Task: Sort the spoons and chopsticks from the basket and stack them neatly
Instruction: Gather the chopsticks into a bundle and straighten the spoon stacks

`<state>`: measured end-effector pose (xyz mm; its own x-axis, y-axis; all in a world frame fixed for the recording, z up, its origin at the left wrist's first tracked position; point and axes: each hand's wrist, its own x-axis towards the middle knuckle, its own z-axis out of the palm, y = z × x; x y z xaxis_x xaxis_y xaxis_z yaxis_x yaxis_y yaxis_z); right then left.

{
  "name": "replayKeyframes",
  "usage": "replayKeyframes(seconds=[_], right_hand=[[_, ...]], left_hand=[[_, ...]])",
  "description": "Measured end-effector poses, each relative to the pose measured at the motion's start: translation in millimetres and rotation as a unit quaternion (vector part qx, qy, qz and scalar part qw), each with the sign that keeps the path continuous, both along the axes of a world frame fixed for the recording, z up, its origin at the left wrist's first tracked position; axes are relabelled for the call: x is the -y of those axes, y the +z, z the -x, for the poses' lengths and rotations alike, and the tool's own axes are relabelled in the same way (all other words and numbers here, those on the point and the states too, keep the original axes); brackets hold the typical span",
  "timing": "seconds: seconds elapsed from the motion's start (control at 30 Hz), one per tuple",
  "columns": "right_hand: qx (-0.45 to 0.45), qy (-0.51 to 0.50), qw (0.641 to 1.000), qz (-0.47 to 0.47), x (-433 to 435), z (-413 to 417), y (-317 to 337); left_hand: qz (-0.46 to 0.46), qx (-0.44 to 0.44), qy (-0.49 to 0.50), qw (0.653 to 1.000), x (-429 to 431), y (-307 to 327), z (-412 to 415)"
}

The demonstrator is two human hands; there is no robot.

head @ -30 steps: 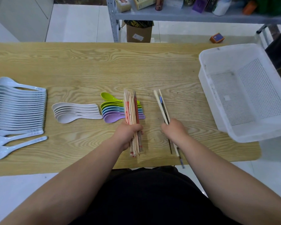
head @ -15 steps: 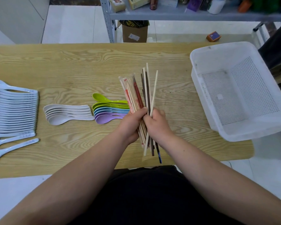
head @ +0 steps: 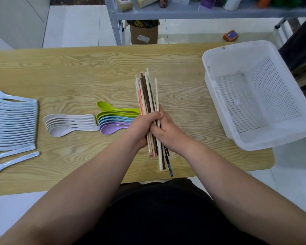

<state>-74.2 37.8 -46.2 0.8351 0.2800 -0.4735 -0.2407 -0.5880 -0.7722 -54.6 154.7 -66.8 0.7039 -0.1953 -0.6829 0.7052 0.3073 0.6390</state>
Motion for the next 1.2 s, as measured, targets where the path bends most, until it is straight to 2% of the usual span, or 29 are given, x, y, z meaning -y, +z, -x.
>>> replayKeyframes(seconds=[0.17, 0.27, 0.33, 0.4, 0.5, 0.53, 0.6, 0.73, 0.87, 0.93, 1.0, 1.07, 1.2], right_hand=[[-0.060, -0.077, 0.992, -0.079, 13, -1, 7], [-0.107, -0.108, 0.983, -0.105, 22, 12, 0], [-0.162, -0.222, 0.942, -0.193, 23, 24, -2], [-0.210, -0.331, 0.877, -0.277, 19, 29, 1], [-0.215, -0.451, 0.787, -0.362, 9, 19, 13], [-0.200, -0.479, 0.771, -0.369, 5, 13, 19], [-0.173, -0.487, 0.770, -0.375, -3, 7, 31], [-0.138, -0.471, 0.793, -0.360, -10, 7, 41], [-0.112, -0.492, 0.776, -0.378, -3, 12, 48], [-0.092, -0.482, 0.794, -0.358, -4, 14, 49], [-0.076, -0.493, 0.811, -0.306, -9, 11, 45], [-0.081, -0.517, 0.812, -0.257, -10, 7, 37], [-0.092, -0.523, 0.820, -0.213, -4, 2, 21]], left_hand=[[0.011, -0.045, -0.003, 0.999, 2, 8, -7], [0.005, -0.031, 0.091, 0.995, -1, 9, -19], [0.006, -0.008, 0.158, 0.987, -6, 12, -32], [0.010, 0.019, 0.202, 0.979, -8, 15, -41], [0.012, 0.057, 0.216, 0.975, 4, 20, -40], [0.018, 0.070, 0.217, 0.973, 10, 22, -37], [0.029, 0.077, 0.232, 0.969, 19, 25, -32], [0.027, 0.096, 0.256, 0.962, 22, 32, -32], [-0.017, 0.170, 0.273, 0.947, 25, 50, -34], [-0.028, 0.179, 0.283, 0.942, 26, 52, -32], [-0.016, 0.166, 0.269, 0.949, 28, 51, -26], [-0.011, 0.167, 0.244, 0.955, 32, 49, -20], [-0.057, 0.215, 0.159, 0.962, 38, 43, -16]])
